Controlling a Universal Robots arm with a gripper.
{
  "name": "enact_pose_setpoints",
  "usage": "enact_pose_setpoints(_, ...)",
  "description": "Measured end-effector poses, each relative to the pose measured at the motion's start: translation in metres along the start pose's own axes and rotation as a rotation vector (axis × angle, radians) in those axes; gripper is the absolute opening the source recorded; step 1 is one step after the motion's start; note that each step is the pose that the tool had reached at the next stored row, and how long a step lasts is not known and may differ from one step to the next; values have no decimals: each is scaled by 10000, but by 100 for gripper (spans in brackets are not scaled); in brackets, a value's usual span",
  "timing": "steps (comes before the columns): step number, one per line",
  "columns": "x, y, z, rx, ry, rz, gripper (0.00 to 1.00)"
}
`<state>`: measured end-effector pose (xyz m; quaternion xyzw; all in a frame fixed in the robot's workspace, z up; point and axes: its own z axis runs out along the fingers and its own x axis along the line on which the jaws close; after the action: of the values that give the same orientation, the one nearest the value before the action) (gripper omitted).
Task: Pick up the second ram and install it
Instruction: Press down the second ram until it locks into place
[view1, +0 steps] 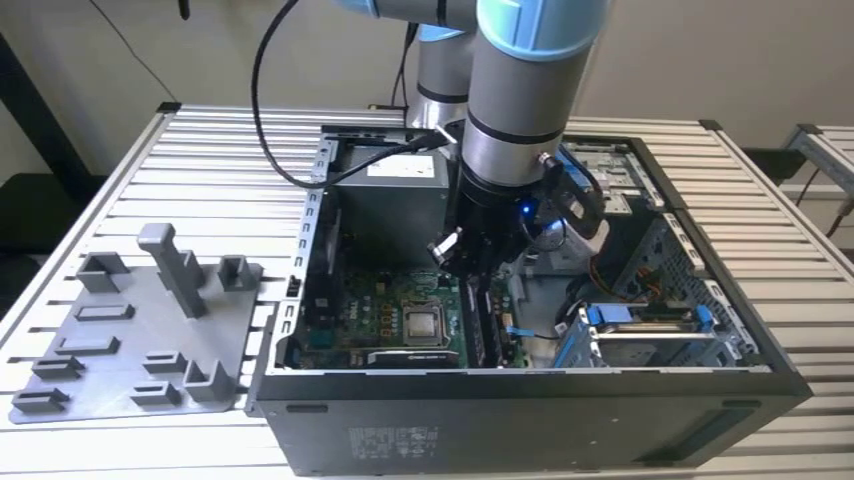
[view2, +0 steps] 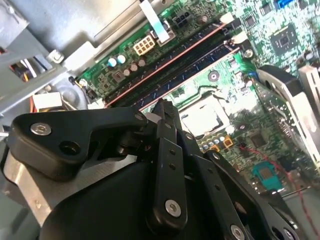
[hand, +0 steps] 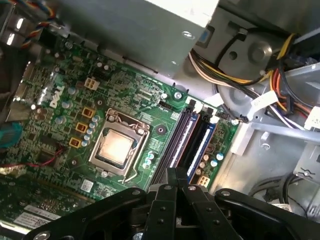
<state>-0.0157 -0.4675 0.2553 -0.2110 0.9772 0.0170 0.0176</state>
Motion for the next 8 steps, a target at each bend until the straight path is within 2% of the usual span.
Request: enact_pose_setpoints(8, 0, 0, 0, -60, 38, -1440, 11)
